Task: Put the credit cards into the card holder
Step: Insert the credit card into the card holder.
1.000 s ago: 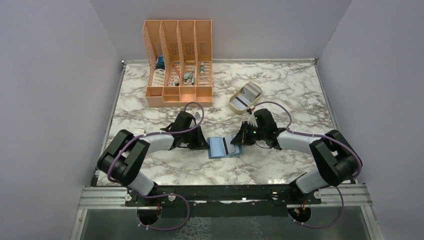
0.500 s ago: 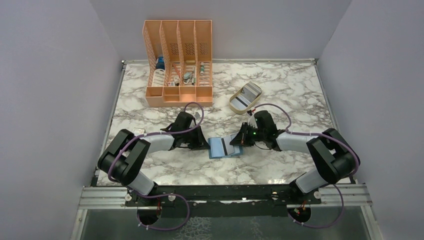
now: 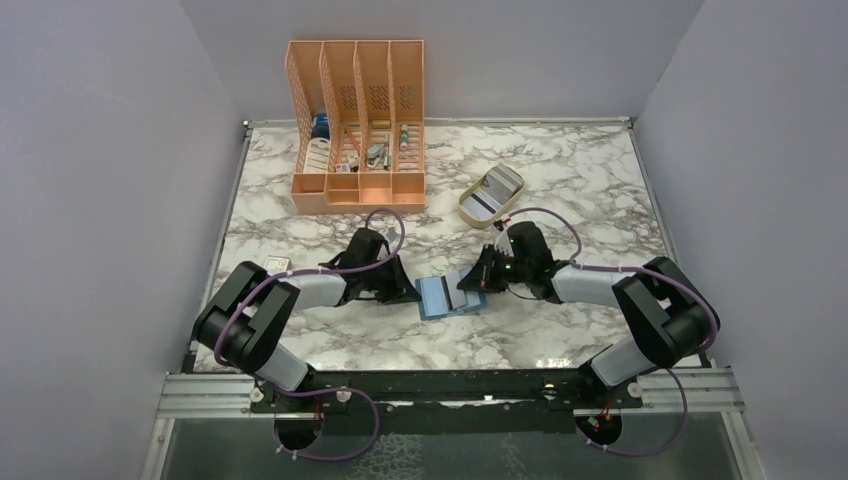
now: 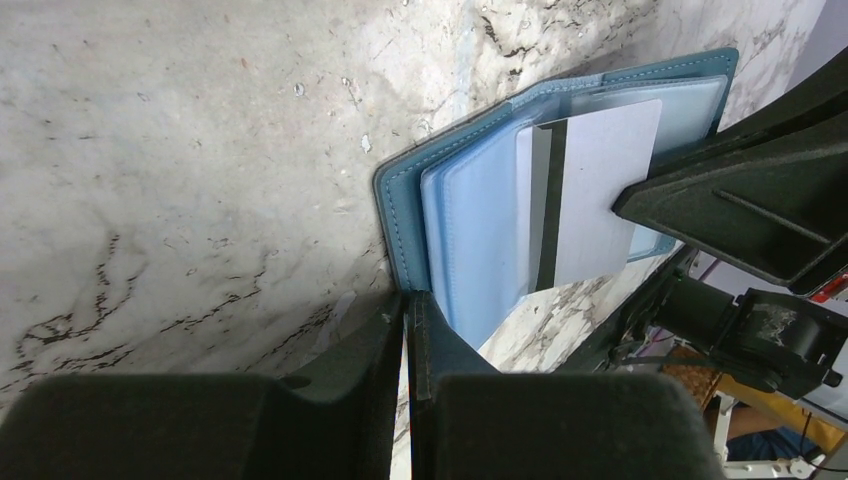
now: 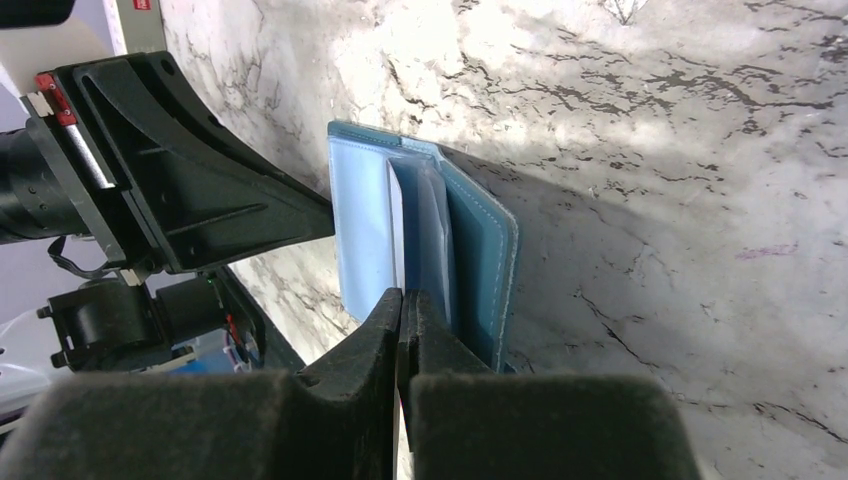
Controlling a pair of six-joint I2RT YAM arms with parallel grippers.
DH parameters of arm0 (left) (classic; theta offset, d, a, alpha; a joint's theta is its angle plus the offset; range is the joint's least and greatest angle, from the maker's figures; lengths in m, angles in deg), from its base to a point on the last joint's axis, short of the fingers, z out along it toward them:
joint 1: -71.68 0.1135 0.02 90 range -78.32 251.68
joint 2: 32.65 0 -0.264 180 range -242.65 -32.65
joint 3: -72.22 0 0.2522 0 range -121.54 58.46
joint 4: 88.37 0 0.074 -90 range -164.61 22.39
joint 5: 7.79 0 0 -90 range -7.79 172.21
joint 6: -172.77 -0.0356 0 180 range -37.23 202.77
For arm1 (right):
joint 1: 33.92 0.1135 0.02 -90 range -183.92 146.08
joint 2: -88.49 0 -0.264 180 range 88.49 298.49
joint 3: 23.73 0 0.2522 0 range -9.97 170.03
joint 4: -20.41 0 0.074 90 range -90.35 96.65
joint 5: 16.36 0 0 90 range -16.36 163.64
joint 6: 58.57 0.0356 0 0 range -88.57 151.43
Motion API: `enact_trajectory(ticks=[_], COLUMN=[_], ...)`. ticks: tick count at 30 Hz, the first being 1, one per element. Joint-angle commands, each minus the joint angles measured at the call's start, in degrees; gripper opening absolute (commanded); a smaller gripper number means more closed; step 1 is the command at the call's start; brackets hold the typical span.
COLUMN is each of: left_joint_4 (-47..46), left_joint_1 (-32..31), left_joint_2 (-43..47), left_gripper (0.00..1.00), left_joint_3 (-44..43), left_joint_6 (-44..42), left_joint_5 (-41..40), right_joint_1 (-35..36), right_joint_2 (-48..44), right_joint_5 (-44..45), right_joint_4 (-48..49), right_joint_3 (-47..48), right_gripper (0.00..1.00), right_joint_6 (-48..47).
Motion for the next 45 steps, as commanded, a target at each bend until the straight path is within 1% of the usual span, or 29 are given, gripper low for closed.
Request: enact_trajectory(ticks=[1, 3, 6, 8, 12, 13, 14, 16, 26, 32, 39, 45], left_joint_4=[0.31, 0.18, -0.09, -0.15, -0.19, -0.18, -0.23, -0.26, -0.71, -0.95, -1.04, -1.52], left_joint_1=[-0.53, -0.6, -0.73, -0.73, -0.71, -0.71, -0.7, -0.75, -0.71, -0.8, -0.79, -0.96], left_joint_2=[0.51, 0.41, 0.7, 0.91, 1.0, 1.02, 1.02, 1.15, 0.94, 1.83, 2.72, 2.81], left_gripper=[0.1, 0.1, 0.1, 0.1, 0.1, 0.1, 0.1, 0.1, 0.1, 0.1, 0.11, 0.11], left_joint_3=[1.67, 1.72, 1.85, 2.05, 2.31, 2.26, 2.27, 2.25, 2.62, 3.07, 2.49, 2.07], left_joint_6=[0.37, 0.44, 0.53, 0.53, 0.47, 0.45, 0.45, 0.45, 0.43, 0.69, 1.65, 2.26], left_joint_5=[0.95, 1.0, 1.0, 0.92, 1.02, 1.05, 1.01, 1.04, 1.15, 1.07, 2.12, 2.44], right_joint_1=[1.23, 1.78, 2.21, 2.22, 2.22, 2.22, 2.26, 2.23, 2.31, 2.48, 3.0, 3.81], right_joint_2=[-0.08, -0.06, -0.54, -1.36, -2.33, -2.3, -2.32, -2.37, -3.47, -4.01, -3.21, -1.86], right_joint_5=[0.7, 0.94, 1.68, 3.33, 6.4, 7.03, 7.68, 8.92, 12.41, 10.69, 9.38, 8.23], right_joint_4=[1.18, 0.61, -1.84, -5.09, -11.55, -13.1, -14.52, -16.95, -23.18, -21.7, -19.34, -18.22], right_joint_3=[-0.8, -0.71, 0.18, 1.46, 5.04, 5.8, 6.46, 7.4, 9.93, 9.11, 8.45, 8.37], right_gripper=[0.01, 0.03, 0.16, 0.26, 0.4, 0.45, 0.48, 0.51, 0.51, 0.48, 0.39, 0.37], right_joint_6=[0.57, 0.53, -0.48, -1.83, -4.53, -5.1, -5.73, -6.72, -9.18, -8.31, -7.0, -6.26])
